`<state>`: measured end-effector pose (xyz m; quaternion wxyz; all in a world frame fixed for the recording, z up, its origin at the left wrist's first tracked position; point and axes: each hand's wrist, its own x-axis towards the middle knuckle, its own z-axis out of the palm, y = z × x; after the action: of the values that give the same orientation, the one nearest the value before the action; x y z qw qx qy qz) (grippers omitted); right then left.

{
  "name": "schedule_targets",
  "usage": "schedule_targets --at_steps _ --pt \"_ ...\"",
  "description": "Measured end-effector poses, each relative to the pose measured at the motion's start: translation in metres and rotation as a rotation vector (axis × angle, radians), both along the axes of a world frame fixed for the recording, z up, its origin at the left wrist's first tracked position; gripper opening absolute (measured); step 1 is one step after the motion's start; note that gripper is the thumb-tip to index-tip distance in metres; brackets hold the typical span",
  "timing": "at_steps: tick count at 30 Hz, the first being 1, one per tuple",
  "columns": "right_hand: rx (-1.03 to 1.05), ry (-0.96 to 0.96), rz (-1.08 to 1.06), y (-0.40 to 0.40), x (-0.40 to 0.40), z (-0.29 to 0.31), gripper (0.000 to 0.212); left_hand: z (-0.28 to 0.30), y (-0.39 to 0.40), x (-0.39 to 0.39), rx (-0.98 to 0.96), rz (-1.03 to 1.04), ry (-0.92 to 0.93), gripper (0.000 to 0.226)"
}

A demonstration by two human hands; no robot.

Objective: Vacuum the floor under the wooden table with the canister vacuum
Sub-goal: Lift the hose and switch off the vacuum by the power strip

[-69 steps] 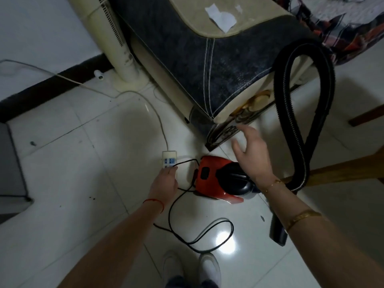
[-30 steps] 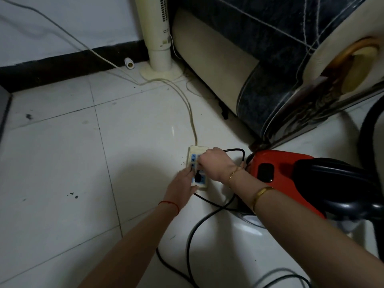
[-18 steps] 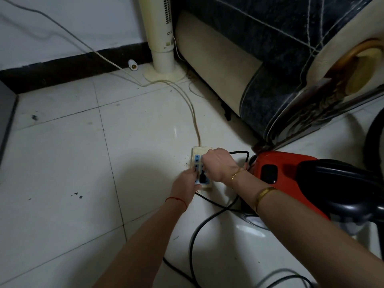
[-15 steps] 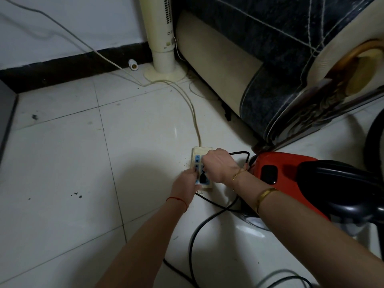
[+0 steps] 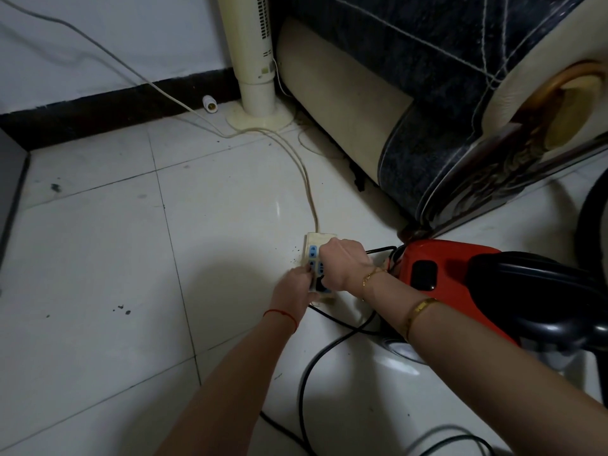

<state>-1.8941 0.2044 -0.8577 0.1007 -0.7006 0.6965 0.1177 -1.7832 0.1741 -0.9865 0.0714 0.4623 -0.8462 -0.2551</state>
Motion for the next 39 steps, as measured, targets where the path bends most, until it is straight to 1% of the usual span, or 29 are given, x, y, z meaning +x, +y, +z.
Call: schedule_targets --at_steps 6,11,17,21,23,24,26,28,29,31,33,34,37,39 --pt "0.036 0.012 -0.027 -0.003 0.003 0.001 0.028 0.002 -0.001 -0.001 0.024 -0.005 0.017 0.046" --pt "0.055 0.038 -0.035 -0.008 0.007 0.002 0.027 0.002 0.000 0.001 0.038 0.004 0.047 0.044" --pt "0.090 0.097 -0.009 -0.013 0.009 0.004 0.034 0.004 -0.001 0.000 0.027 -0.017 0.010 0.043" --pt "0.163 0.109 -0.017 -0.010 0.012 0.009 0.030 0.004 -0.002 -0.001 0.027 -0.051 -0.060 0.044" --pt "0.201 0.104 -0.007 -0.011 0.015 0.026 0.019 0.004 -0.003 -0.002 0.019 -0.058 -0.090 0.044" --pt "0.195 0.087 -0.012 -0.018 0.012 0.044 0.013 0.004 -0.003 -0.002 0.008 -0.062 -0.099 0.045" --pt "0.157 0.013 -0.086 -0.039 -0.003 0.087 0.026 0.002 -0.001 -0.002 0.005 -0.077 -0.115 0.047" --pt "0.091 -0.043 -0.149 -0.051 -0.020 0.121 0.030 0.003 0.000 -0.002 0.001 -0.080 -0.122 0.049" --pt "0.050 -0.043 -0.152 -0.052 -0.025 0.126 0.031 0.005 0.000 -0.002 -0.006 -0.072 -0.123 0.050" --pt "0.034 -0.083 -0.182 -0.037 -0.031 0.112 0.029 0.008 0.004 -0.001 -0.008 -0.075 -0.110 0.053" --pt "0.045 -0.140 -0.229 -0.020 -0.038 0.083 0.025 0.010 0.012 0.003 -0.031 -0.095 -0.116 0.059" --pt "0.019 -0.181 -0.256 -0.011 -0.044 0.071 0.023 0.012 0.018 0.007 -0.064 -0.095 -0.093 0.059" --pt "-0.114 -0.331 -0.295 0.015 -0.061 0.052 0.027 0.008 0.038 0.025 -0.195 -0.077 0.097 0.046" --pt "-0.186 -0.423 -0.273 0.035 -0.062 0.050 0.026 0.008 0.055 0.037 -0.243 -0.098 0.110 0.038"
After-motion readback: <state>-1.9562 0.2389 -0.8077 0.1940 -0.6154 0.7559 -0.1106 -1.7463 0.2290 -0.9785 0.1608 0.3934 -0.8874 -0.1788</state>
